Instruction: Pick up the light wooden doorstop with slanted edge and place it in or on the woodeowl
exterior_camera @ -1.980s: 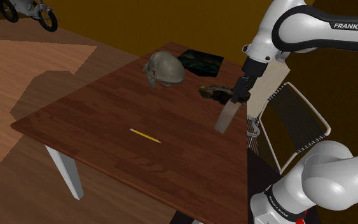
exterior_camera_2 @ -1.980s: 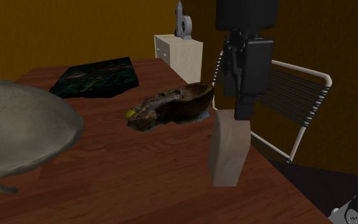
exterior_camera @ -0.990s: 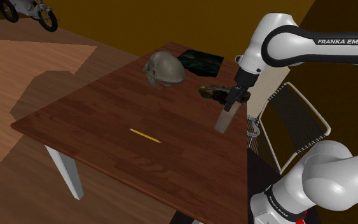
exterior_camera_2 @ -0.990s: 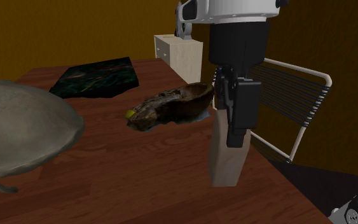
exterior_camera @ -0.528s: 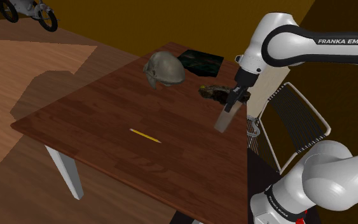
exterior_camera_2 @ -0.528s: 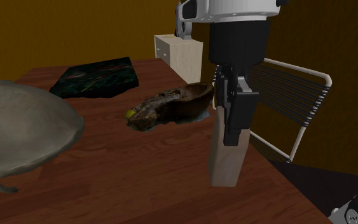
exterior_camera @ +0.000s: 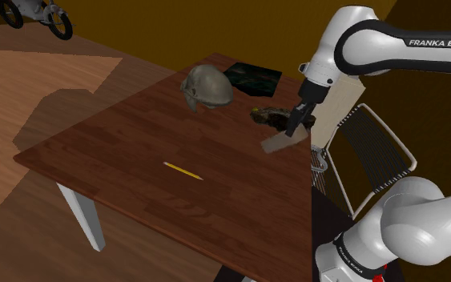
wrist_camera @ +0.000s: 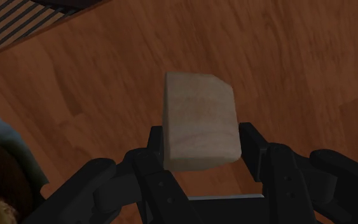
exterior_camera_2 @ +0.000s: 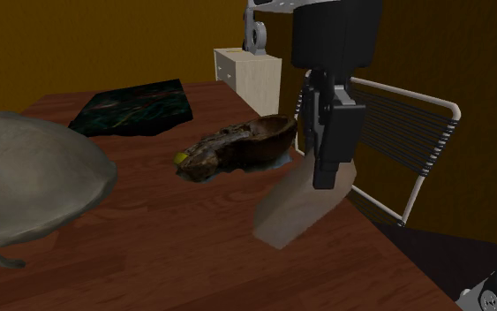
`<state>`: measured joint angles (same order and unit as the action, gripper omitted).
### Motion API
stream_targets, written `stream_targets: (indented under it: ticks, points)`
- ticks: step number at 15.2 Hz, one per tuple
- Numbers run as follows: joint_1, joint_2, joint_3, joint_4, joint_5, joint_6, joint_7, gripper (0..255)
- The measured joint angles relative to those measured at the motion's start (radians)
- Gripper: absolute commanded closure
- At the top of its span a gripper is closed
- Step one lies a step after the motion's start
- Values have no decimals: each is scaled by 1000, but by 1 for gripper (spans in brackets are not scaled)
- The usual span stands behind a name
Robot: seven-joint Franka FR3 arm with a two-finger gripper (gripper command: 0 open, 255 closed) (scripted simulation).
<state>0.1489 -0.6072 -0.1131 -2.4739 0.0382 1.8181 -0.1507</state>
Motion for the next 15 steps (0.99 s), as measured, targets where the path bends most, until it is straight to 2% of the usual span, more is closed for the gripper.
stream_targets:
  ticks: [15]
  points:
    - [4, -1, 7, 202, 3, -202, 17, 255]
